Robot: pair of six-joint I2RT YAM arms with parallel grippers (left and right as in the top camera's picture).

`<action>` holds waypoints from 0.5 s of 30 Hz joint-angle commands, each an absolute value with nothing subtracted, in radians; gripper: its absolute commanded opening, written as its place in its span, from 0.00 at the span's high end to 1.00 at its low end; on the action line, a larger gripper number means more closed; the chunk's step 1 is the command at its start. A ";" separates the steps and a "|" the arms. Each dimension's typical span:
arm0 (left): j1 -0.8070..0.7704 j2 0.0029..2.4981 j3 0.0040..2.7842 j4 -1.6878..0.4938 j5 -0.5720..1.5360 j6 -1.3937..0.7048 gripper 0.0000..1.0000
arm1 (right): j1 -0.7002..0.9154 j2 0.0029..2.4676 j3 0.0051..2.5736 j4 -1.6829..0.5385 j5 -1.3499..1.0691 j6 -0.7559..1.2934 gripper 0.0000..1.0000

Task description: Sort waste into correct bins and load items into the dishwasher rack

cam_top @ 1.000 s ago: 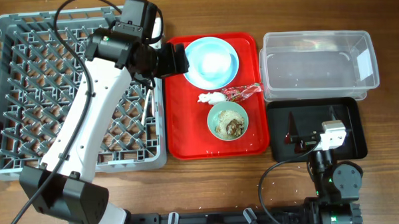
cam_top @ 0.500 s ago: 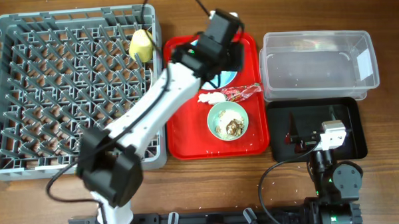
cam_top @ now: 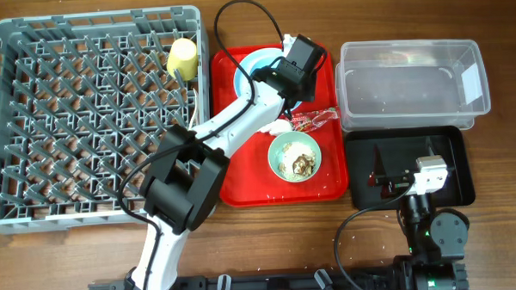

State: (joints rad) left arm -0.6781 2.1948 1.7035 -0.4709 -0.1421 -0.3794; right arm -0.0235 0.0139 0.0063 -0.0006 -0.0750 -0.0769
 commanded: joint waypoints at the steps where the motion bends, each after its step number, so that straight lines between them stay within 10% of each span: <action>1: -0.676 2.233 1.706 -0.459 -0.163 -0.343 0.74 | -0.030 0.014 0.005 0.002 -0.076 -0.076 0.00; 15: -0.674 2.190 1.706 -0.437 -0.290 -0.345 0.96 | -0.030 0.014 0.005 0.002 -0.076 -0.076 0.00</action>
State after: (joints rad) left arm -0.6792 2.2620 1.7050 -0.4290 -0.2562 -0.3416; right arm -0.0235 0.0139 0.0063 -0.0006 -0.0750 -0.0769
